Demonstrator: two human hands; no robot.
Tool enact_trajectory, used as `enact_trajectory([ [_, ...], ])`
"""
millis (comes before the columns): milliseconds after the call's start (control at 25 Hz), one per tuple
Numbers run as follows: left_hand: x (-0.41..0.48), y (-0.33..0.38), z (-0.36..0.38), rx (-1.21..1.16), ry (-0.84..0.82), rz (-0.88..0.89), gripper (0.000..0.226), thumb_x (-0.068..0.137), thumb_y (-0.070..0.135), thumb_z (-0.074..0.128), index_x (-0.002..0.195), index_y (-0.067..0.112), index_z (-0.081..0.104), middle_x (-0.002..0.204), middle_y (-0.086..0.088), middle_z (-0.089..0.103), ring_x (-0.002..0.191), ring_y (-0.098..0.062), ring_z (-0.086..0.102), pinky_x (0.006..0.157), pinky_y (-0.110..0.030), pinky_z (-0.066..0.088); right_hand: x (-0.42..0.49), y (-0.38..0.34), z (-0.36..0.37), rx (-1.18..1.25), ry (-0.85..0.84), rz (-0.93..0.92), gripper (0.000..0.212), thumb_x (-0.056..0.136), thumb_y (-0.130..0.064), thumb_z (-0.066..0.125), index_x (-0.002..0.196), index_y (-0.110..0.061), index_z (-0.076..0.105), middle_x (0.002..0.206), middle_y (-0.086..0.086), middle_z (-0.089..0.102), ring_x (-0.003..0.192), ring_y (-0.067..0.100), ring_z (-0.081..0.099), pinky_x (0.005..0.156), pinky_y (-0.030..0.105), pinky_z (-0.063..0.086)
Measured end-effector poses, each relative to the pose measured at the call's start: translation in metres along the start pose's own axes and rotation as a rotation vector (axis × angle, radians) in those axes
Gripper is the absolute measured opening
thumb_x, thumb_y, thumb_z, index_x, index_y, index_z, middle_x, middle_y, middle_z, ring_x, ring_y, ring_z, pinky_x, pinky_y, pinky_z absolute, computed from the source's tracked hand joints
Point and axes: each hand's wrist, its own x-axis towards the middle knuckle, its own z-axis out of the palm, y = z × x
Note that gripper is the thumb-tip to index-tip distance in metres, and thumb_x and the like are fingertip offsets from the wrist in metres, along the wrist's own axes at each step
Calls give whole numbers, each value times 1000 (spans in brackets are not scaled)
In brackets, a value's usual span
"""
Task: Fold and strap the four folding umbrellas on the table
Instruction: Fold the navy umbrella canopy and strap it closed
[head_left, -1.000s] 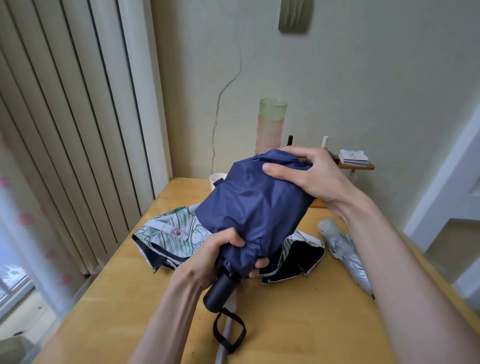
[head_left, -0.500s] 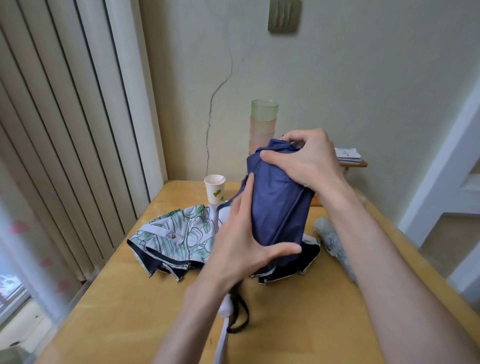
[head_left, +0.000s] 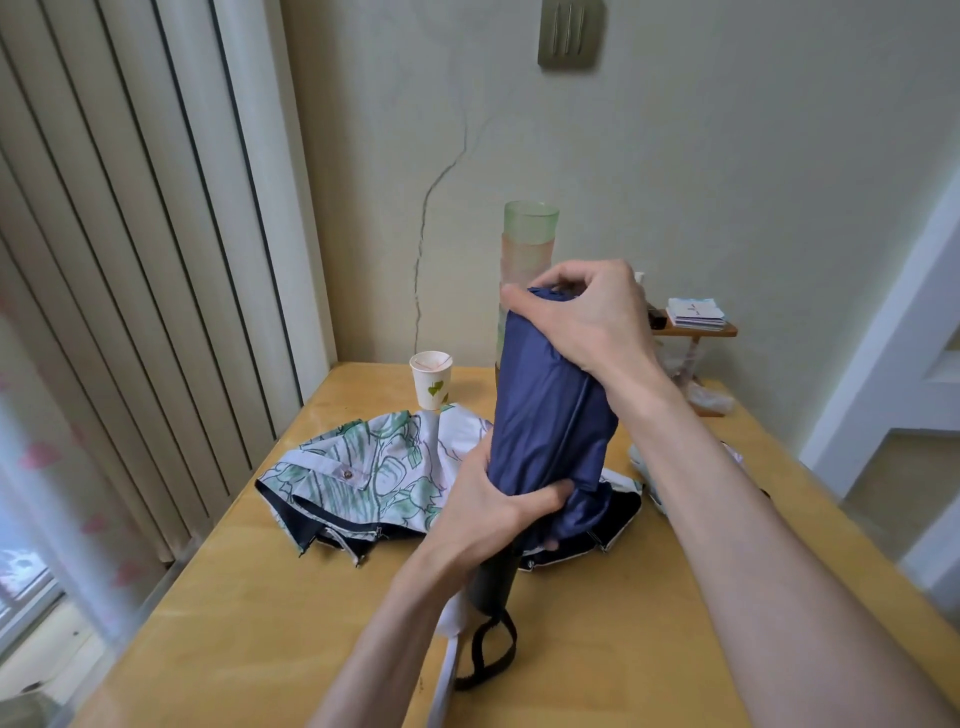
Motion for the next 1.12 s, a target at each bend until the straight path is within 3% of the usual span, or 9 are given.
enact_trajectory([
  [120,2,0,-6,-158,22,-7,56,71,29,93,118,11,67,106,-13,78,77,-24,74,63,-36,58,-1,4,-7,304,-168,-25,32,88,-46,83,114,-30,74,115,-7,72,104,5,68,87,18,50],
  [200,3,-1,-12,-216,63,6,66,66,43,91,118,10,69,99,-10,78,72,-20,71,63,-32,56,-7,13,-13,363,-196,-63,35,94,-45,77,126,-32,68,126,-4,67,116,8,67,99,23,52],
  [280,3,1,-18,-283,58,-15,72,66,48,88,121,7,66,99,-13,78,72,-25,73,59,-34,59,-14,27,-14,345,-217,-140,30,97,-35,77,125,-30,70,124,-4,70,117,11,68,103,29,54],
  [400,3,3,-26,-355,14,-14,62,82,40,82,132,9,63,112,-14,78,89,-30,78,64,-42,64,-24,40,-11,278,-269,-228,25,93,-18,82,118,-19,75,112,-1,77,105,13,72,94,30,59],
  [640,3,4,-34,-356,39,-62,63,81,48,79,124,4,66,90,-10,75,64,-20,70,52,-30,55,-27,47,-6,287,-229,-204,9,96,-21,77,89,-25,74,81,-13,74,73,4,66,71,22,51],
  [720,5,2,-36,-314,81,-46,72,73,52,86,126,6,67,97,-8,77,69,-21,72,58,-31,56,-28,49,-6,352,-167,-177,9,99,-20,74,91,-24,71,83,-9,76,74,4,69,71,22,54],
  [840,8,-2,-37,-261,137,-13,75,65,48,91,128,15,68,117,-3,79,103,-24,77,88,-39,57,-32,55,-4,305,-138,-188,11,101,-21,70,92,-26,66,74,-11,74,60,-1,64,60,20,50],
  [1000,8,0,-45,-231,169,1,62,69,41,90,123,21,68,116,3,79,107,-18,76,90,-33,57,-38,63,-7,348,-30,-238,4,100,-27,71,97,-28,73,87,-9,77,82,4,70,77,28,54],
  [1120,8,0,-44,-242,177,21,59,73,51,92,119,24,69,113,6,80,106,-15,76,87,-29,58,-43,64,-9,472,-198,-137,18,89,-39,79,98,-23,77,95,-5,78,92,11,71,84,27,54],
])
